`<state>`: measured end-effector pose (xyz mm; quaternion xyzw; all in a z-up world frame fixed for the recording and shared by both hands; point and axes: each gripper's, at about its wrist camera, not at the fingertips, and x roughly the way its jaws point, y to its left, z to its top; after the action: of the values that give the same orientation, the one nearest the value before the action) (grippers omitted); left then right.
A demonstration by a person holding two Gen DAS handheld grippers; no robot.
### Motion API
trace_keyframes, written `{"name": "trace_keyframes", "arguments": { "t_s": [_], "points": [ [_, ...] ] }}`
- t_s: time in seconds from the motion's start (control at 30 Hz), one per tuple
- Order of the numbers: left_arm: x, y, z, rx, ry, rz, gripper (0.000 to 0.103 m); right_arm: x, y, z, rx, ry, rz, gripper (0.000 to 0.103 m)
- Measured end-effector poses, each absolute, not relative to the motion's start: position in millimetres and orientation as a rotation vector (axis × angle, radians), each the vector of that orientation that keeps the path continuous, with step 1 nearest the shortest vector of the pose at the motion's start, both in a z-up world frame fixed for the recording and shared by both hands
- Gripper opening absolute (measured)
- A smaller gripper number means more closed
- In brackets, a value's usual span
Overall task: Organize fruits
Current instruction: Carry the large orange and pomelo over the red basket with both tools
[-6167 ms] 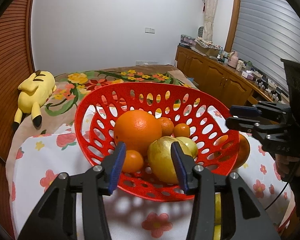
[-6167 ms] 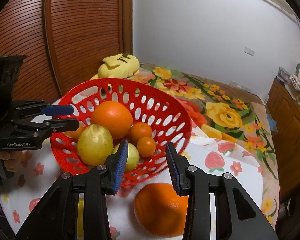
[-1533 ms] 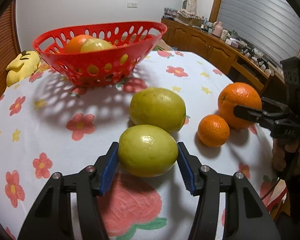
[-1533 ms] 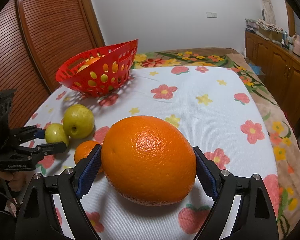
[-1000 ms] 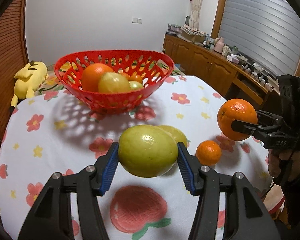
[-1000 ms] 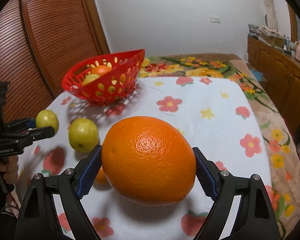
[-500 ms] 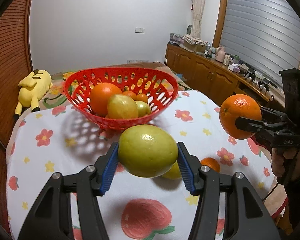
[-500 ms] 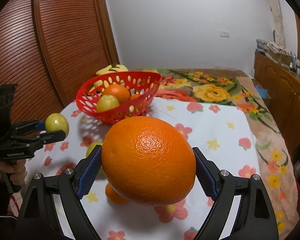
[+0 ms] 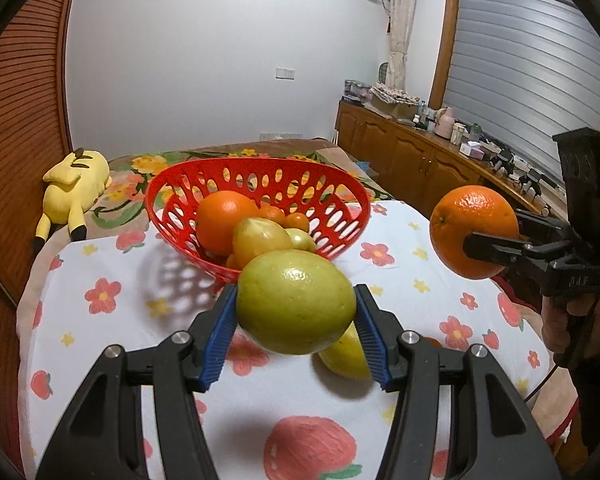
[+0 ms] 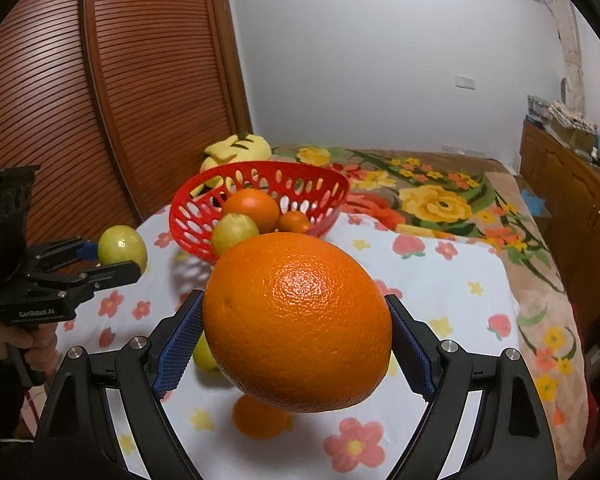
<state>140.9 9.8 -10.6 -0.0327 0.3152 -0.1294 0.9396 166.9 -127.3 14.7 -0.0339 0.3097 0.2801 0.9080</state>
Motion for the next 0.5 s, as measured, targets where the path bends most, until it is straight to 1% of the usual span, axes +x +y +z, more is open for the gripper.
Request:
{"name": "trace_keyframes", "arguments": {
  "t_s": [0.5],
  "points": [
    [177,30,-11,-0.084,0.654,-0.237,0.055,220,-94,26,-0.122,0.652,0.618,0.089]
  ]
}}
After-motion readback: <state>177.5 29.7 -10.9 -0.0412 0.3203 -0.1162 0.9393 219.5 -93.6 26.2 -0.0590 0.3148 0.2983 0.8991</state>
